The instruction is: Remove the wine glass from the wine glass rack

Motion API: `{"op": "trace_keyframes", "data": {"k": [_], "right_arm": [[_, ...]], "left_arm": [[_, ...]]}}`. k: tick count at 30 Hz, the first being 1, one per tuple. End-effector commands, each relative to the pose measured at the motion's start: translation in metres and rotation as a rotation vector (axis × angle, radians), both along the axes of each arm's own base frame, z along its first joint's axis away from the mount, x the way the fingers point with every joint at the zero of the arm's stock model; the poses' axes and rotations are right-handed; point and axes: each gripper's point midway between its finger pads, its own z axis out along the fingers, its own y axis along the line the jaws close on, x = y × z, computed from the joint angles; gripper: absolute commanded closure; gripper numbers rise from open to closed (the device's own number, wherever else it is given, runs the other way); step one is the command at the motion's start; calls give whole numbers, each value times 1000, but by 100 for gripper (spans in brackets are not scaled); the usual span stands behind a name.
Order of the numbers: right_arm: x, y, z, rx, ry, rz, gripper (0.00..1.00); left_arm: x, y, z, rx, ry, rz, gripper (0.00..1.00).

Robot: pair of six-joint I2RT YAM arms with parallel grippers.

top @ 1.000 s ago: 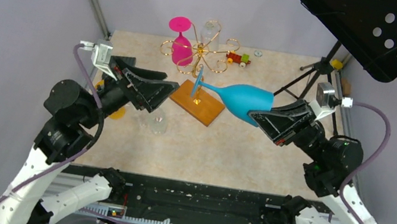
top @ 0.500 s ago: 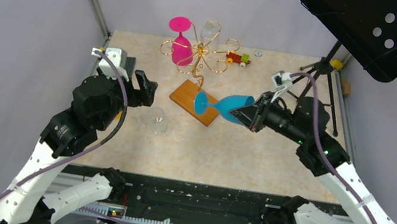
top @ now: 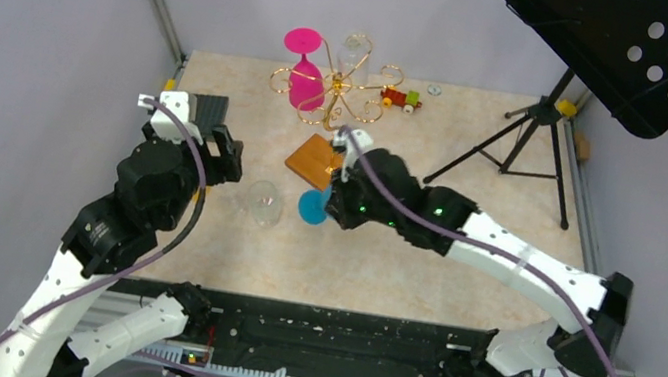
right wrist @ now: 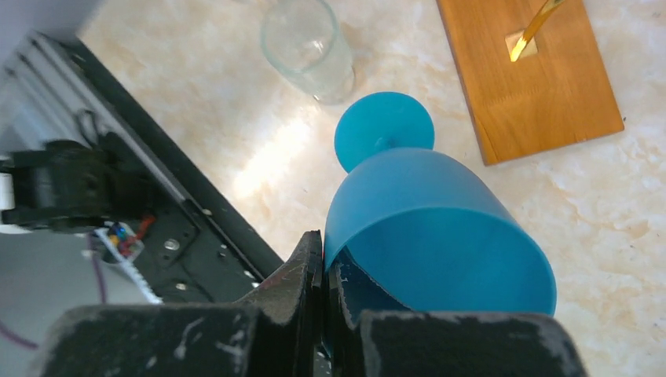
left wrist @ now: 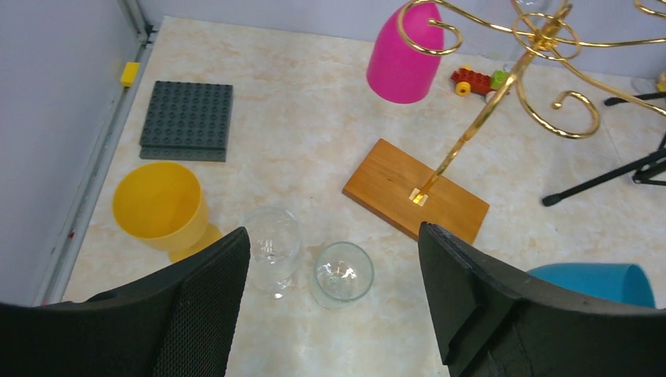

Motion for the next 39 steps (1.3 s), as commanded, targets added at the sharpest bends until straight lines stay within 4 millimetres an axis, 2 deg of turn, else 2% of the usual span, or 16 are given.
{"op": "trace_keyframes", "data": {"k": [1,4,9,17,25,30,35,39], "right_arm": [[8,7,-31,-208,-68,-50,100],[9,22,-54,-265,-71,-44,100],[15,35,-75,-327,-81,-75,100],[12,53,-88,-317,-47,-51,100],[1,71,-89,-299,3,40,100],[3,74,-103,-346,18,43,98],[5,77,-105,-363,17,36,92],[10,78,-100,-357,1,20,81]], "left_arm": [[2,24,7,10,-54,127,18],[1,27,6,4,-64,144,18],[0,34,4,-2,-72,180,18],[2,42,1,18,-67,238,19],[1,46,2,18,-75,254,18],[0,46,3,19,-78,250,18],[-2,47,3,24,-68,246,18],[-2,43,2,29,-50,225,18]]}}
